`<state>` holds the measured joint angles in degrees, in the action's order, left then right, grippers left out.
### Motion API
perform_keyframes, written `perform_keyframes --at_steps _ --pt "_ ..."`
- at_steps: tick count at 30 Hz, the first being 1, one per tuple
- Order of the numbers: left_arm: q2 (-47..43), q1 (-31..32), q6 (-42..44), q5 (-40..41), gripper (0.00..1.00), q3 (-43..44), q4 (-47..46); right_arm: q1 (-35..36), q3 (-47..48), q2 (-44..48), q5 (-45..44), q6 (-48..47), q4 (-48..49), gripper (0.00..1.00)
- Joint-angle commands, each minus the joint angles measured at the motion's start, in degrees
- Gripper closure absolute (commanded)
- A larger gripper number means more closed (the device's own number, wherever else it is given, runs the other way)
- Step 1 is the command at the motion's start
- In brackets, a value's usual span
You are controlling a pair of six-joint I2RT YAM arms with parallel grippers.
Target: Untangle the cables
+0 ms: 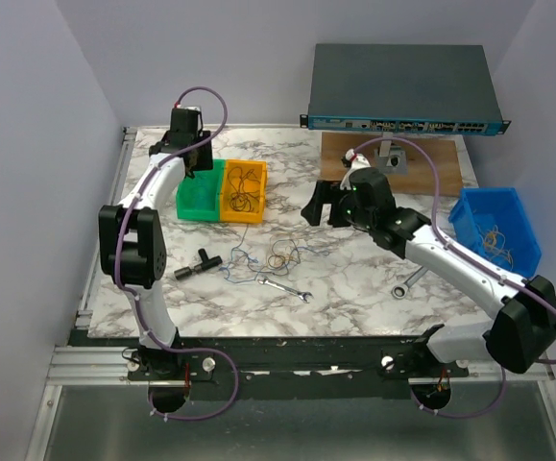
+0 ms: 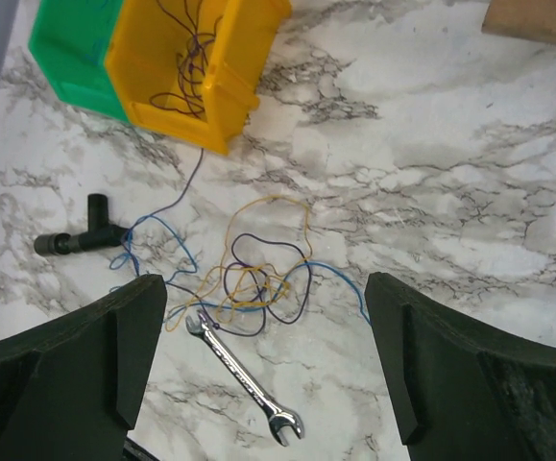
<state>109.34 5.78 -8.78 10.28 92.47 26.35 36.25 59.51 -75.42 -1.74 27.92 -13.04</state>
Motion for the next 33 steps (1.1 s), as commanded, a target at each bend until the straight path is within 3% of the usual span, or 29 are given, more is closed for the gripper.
perform_keyframes --at_steps 1,10,15,17,21,33 --pt "-5.45 2.23 -0.6 -5.1 0.31 -3.31 -2.44 -0.04 -1.61 -3.21 1.3 -0.05 -0.99 0.05" --pt "-20.41 5.51 -9.41 -9.73 0.19 -15.57 -4.45 -0.04 -5.27 -7.72 5.25 -0.96 -2.06 0.05" --pt "-29.36 12.16 -14.05 -11.45 0.05 -28.27 -6.99 0.5 -8.67 -8.1 9.08 -2.44 0.06 0.16" --pt "-31.85 14.8 -15.22 -12.96 0.05 -33.14 -8.62 1.27 -8.25 -9.17 8.91 -3.07 0.33 0.21" --pt "-35.08 18.47 -16.71 -15.79 0.15 -40.55 -10.46 2.01 -7.03 -11.95 9.23 -3.94 2.48 0.33" --pt "-38.32 22.55 -19.25 -19.58 0.16 -52.48 -19.1 2.86 -2.64 -21.76 10.39 -7.75 9.4 0.35"
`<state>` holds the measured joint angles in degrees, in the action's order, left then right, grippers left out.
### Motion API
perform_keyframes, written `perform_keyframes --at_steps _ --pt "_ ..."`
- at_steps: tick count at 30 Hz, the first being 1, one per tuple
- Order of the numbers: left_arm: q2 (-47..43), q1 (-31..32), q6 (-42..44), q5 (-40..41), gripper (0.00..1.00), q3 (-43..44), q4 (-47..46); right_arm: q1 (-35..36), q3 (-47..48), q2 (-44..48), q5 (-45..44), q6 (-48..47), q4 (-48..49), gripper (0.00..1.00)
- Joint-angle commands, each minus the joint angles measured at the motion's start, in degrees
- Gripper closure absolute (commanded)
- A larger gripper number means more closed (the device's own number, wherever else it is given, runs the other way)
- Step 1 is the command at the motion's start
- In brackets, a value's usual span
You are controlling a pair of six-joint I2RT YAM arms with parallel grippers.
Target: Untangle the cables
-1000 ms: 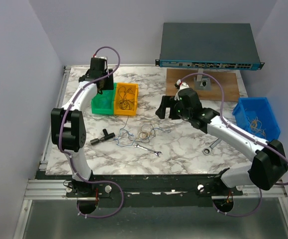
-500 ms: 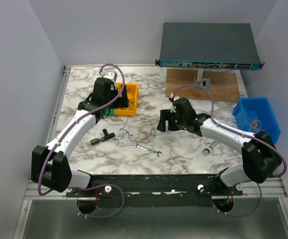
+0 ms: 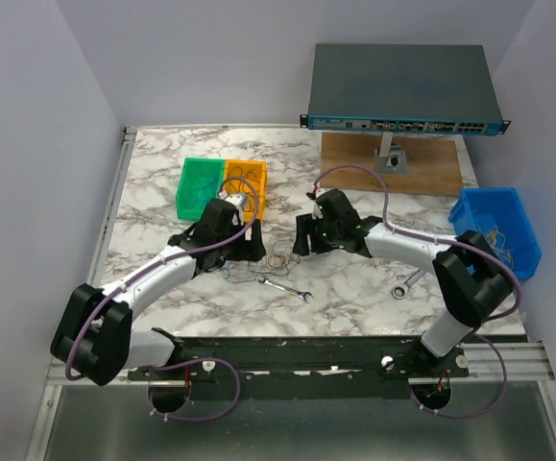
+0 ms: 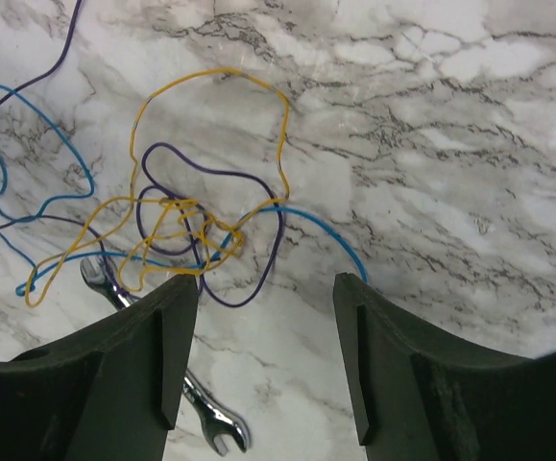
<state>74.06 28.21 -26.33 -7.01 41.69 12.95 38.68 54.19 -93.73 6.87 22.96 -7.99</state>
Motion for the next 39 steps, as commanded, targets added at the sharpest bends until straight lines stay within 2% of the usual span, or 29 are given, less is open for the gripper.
perform_keyframes --at_steps 1,13,19,21,24,25,30,39 --pt "-3.26 0.11 -1.79 -2.51 0.17 -1.91 -5.93 0.44 3.24 -4.37 1.94 -2.84 4.65 0.35" --pt "1.08 0.16 -1.35 -5.45 0.21 -1.48 -7.76 1.67 7.88 -11.89 1.44 -4.82 5.31 0.41" --pt "0.06 0.11 -0.58 -5.3 0.21 -1.44 -7.59 3.48 8.3 -12.63 -1.02 -3.64 5.43 0.66" --pt "-0.52 0.13 -0.57 -5.21 0.21 -1.35 -7.58 3.55 6.94 -10.55 -2.62 -2.42 6.37 0.8" --pt "-2.2 0.12 -1.07 -5.69 0.21 -2.06 -8.23 3.46 4.42 -5.37 -5.63 -0.43 7.37 0.96" --pt "-2.79 0.07 -1.18 -5.72 0.21 -2.47 -8.52 3.49 3.39 -3.55 -6.51 0.05 7.41 0.98" --pt "-4.48 0.17 -1.12 -6.46 0.2 -4.17 -9.38 3.51 2.17 1.99 -9.48 1.16 6.85 0.99" --pt "-8.75 0.18 3.36 -8.67 0.2 -3.3 -12.59 3.56 0.92 10.66 -7.65 0.61 3.91 0.99"
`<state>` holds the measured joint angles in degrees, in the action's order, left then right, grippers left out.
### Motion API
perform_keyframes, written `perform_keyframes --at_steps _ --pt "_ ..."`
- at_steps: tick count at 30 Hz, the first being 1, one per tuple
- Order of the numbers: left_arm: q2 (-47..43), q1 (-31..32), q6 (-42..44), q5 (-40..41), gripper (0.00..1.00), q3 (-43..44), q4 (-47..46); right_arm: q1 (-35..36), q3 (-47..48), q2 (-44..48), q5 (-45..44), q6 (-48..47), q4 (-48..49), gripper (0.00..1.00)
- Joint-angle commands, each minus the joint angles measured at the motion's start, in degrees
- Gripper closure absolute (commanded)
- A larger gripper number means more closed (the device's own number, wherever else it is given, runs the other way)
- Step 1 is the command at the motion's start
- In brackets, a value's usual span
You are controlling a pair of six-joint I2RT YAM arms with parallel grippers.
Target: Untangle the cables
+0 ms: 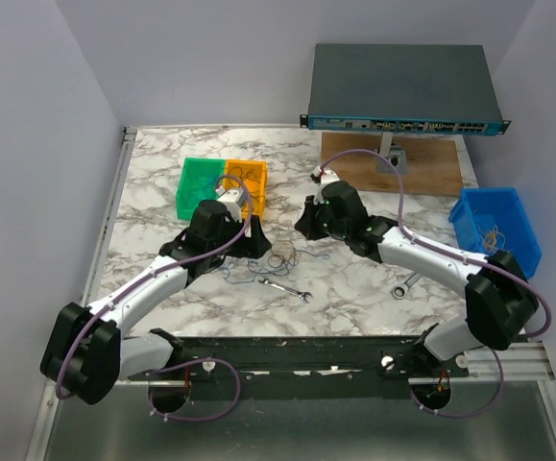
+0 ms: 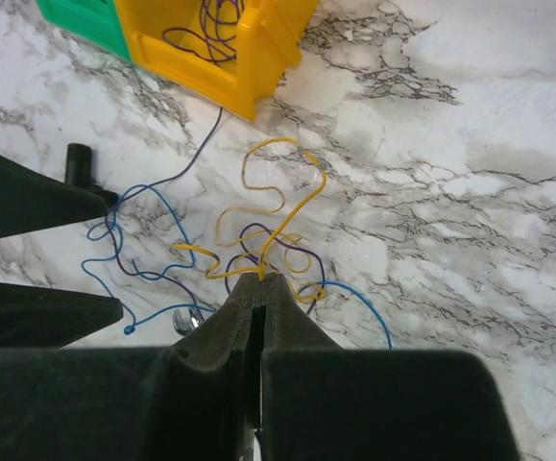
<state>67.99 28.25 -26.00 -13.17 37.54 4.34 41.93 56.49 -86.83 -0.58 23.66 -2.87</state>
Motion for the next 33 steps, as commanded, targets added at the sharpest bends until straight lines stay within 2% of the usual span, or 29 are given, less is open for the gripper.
perform_keyframes --at_steps 1,12,17,23,27,33 --pt "-2.62 0.14 3.35 -2.81 0.2 1.25 -4.07 0.22 -1.29 4.31 -0.01 -0.35 -1.67 0.99" --pt "4.23 0.14 3.23 -3.8 0.2 6.49 -4.07 0.23 1.95 11.41 -4.16 -1.19 -5.81 0.99" --pt "6.73 0.11 3.54 -6.55 0.2 7.15 -6.23 0.23 9.42 16.65 -6.84 -1.75 -10.15 0.99" --pt "13.72 0.35 2.58 -9.49 0.23 10.26 -6.22 0.18 20.49 19.84 -13.32 -2.51 -15.6 0.99" --pt "18.93 1.42 1.4 -7.38 0.26 14.16 -1.75 0.1 29.83 18.34 -24.65 -4.33 -21.96 0.99" --pt "16.58 2.16 0.51 -5.95 0.26 12.04 -3.91 -0.2 33.52 18.7 -52.16 -9.38 -26.19 0.99"
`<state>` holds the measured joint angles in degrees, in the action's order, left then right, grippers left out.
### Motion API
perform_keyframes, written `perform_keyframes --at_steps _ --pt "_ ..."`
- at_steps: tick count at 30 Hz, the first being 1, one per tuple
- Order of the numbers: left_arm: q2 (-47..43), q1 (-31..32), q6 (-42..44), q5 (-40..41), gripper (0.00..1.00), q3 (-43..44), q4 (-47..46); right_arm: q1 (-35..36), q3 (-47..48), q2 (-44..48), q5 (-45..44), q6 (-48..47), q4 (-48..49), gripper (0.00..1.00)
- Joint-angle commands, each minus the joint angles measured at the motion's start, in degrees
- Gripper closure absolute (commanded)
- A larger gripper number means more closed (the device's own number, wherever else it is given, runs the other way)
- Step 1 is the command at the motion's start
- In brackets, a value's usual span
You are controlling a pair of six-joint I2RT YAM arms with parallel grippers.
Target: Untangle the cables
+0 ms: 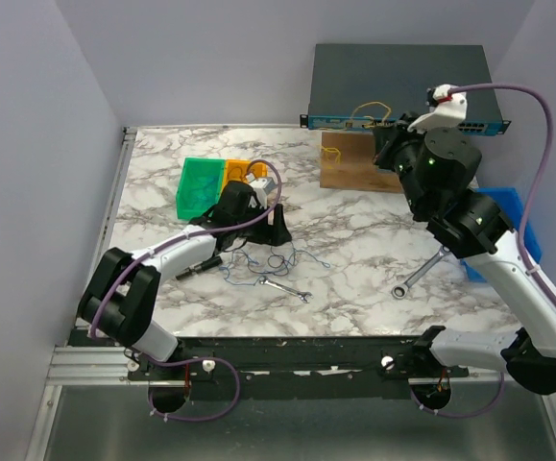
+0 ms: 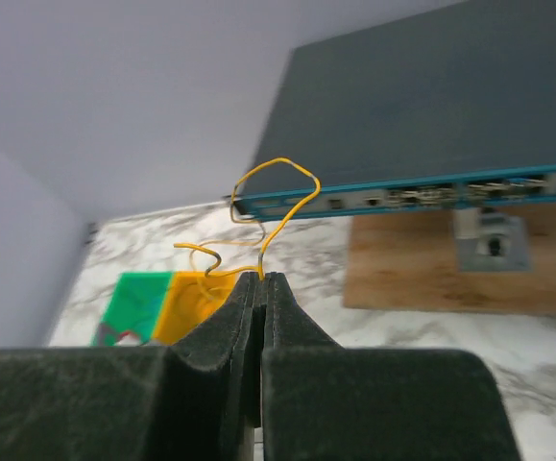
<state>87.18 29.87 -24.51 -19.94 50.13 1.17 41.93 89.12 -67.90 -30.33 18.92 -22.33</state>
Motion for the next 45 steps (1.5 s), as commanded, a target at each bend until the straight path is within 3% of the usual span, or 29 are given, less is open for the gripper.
perform_keyframes --at_steps 1,8,13,17,22,26,35,36,37,38,39,42,45 --pt "-3.03 0.62 -0.93 1.12 0.26 -0.64 -0.3 -0.63 0.5 0.24 -25.41 -5.28 -7.12 0.99" --pt "-4.87 1.33 -1.88 2.9 0.26 -4.12 -2.26 -5.47 -2.42 3.79 -49.63 -10.68 -7.91 0.99" --pt "-5.71 1.89 -1.86 2.18 0.26 -5.34 -3.66 -10.29 -5.62 5.56 -58.27 -15.84 -3.61 0.99" --pt "-7.6 2.63 -1.92 3.21 0.26 -6.66 -3.95 -19.38 -10.65 6.81 -54.87 -20.46 3.24 0.99" --pt "-10.31 3.43 -3.31 5.17 0.26 -8.61 -4.78 -32.14 -14.03 1.38 -48.44 -19.11 3.08 0.99" --pt "-12.9 4.44 -4.8 6.17 0.26 -10.26 -5.27 -43.87 -13.39 -4.07 -37.34 -5.22 -6.99 0.99" --pt "-16.01 4.85 -4.36 9.05 0.25 -11.03 -2.57 -51.78 -21.75 -12.48 -29.81 2.47 -4.05 0.99" --pt "-15.92 4.85 -4.4 9.17 0.25 -11.08 -2.42 -52.08 -22.27 -13.31 -28.78 3.07 -3.87 0.92" --pt "-15.7 4.89 -4.47 9.13 0.25 -11.1 -2.4 -52.2 -22.28 -13.99 -27.65 3.72 -4.48 0.68" --pt "-15.51 4.85 -4.49 9.18 0.25 -11.03 -2.36 -52.15 -22.01 -14.45 -25.95 4.45 -5.5 0.24" --pt "-15.38 4.85 -4.45 9.29 0.25 -10.87 -2.08 -52.13 -21.51 -14.47 -24.51 5.64 -6.77 0.07" --pt "-14.88 4.85 -3.85 9.85 0.24 -10.05 -1.27 -52.13 -20.84 -11.43 -15.67 7.56 -8.3 0.09" --pt "-13.91 4.81 -3.48 11.42 0.23 -8.41 1.78 -52.07 -21.31 -6.76 4.55 4.37 -7.67 0.11"
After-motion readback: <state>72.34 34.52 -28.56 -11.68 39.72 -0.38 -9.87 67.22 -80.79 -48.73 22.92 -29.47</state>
